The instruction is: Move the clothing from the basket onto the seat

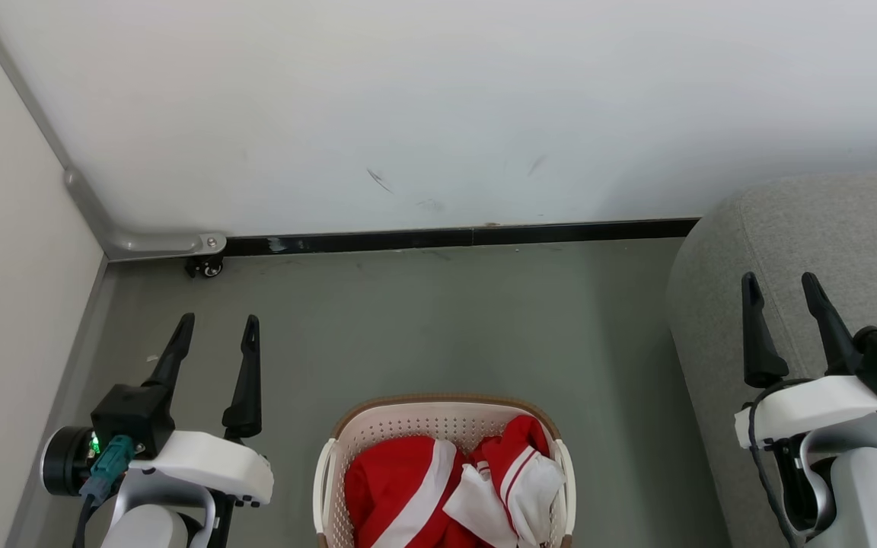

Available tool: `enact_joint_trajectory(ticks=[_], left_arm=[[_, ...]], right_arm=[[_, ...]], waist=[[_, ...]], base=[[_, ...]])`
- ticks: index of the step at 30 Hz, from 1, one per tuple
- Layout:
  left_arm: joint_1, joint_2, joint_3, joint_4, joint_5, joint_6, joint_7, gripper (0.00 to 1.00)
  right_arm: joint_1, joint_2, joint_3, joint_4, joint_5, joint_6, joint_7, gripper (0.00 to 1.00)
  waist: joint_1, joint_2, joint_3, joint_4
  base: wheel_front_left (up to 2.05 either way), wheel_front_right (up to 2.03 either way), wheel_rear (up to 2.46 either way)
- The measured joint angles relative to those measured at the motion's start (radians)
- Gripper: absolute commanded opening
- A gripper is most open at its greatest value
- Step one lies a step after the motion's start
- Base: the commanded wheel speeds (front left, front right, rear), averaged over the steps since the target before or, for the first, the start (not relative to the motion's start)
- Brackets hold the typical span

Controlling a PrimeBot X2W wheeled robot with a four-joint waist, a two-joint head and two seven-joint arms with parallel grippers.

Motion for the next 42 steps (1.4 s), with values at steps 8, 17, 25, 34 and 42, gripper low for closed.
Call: enact_joint_trajectory(ticks=[8,17,25,34,42], left_arm=[[-0.013,0.003,0.003,0.007,0.004,0.006,0.000,1.00],[-0.019,0.007,0.001,0.022,0.014,0.008,0.000,1.00],[-0.019,0.008,0.001,0.035,0.014,0.009,0.000,1.00],[-0.020,0.017,0.021,0.056,0.014,0.034,0.001,1.00],[-0.024,0.023,0.035,0.075,0.012,0.044,0.001,1.00]], right_arm=[[0.000,0.003,-0.006,-0.003,-0.007,0.000,0.015,1.00],[0.001,0.004,-0.013,0.003,-0.007,0.000,0.046,1.00],[0.005,0.004,-0.007,0.012,0.001,0.000,0.086,1.00],[0.005,0.005,-0.001,0.000,0.002,0.000,0.086,1.00],[0.005,0.006,-0.004,-0.010,0.002,0.000,0.086,1.00]], waist=[[0.0000,0.0000,-0.002,0.000],[-0.0001,0.0000,-0.010,-0.001],[0.0000,0.0000,-0.019,-0.001],[-0.0001,0.0000,-0.020,-0.002],[-0.0001,0.0000,-0.016,-0.002]], base=[[0.00,0.00,0.00],[0.00,0.00,0.00],[0.00,0.00,0.00],[0.00,0.00,0.00],[0.00,0.00,0.00]])
